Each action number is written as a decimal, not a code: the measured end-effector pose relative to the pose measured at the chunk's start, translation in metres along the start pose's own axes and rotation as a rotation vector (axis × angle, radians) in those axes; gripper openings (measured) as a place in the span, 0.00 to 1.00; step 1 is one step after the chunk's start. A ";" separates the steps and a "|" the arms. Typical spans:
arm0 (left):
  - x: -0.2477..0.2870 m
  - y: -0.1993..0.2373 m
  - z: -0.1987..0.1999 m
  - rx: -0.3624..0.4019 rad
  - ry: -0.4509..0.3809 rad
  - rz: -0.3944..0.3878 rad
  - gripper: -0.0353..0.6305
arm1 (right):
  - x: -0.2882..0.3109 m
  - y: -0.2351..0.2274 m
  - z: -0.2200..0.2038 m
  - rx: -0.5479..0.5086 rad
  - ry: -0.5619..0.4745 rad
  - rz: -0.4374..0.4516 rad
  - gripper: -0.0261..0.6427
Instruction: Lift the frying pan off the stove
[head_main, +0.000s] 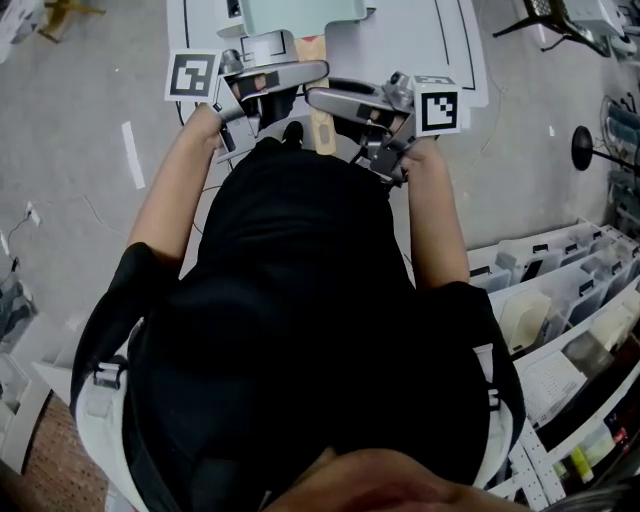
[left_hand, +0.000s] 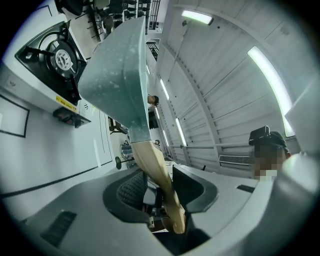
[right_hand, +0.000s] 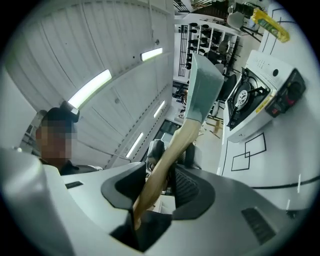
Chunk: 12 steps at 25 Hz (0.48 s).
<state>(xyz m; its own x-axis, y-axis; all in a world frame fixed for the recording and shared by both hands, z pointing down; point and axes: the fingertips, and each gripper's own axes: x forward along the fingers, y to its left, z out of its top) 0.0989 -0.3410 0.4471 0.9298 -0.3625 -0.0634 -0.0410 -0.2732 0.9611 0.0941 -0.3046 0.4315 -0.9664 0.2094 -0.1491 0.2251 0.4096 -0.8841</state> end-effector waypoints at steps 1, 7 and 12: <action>0.008 -0.003 -0.014 -0.002 0.001 -0.001 0.29 | -0.010 0.007 -0.011 0.001 -0.002 0.001 0.29; 0.017 0.004 -0.030 -0.035 0.020 0.016 0.29 | -0.022 0.006 -0.025 0.074 -0.028 -0.014 0.29; 0.040 -0.002 -0.109 -0.051 0.017 0.033 0.29 | -0.060 0.033 -0.092 0.023 0.009 -0.002 0.31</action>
<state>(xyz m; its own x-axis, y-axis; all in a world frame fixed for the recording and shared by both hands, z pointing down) 0.1760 -0.2583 0.4717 0.9344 -0.3552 -0.0269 -0.0537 -0.2153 0.9751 0.1709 -0.2222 0.4519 -0.9657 0.2163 -0.1437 0.2203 0.3892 -0.8944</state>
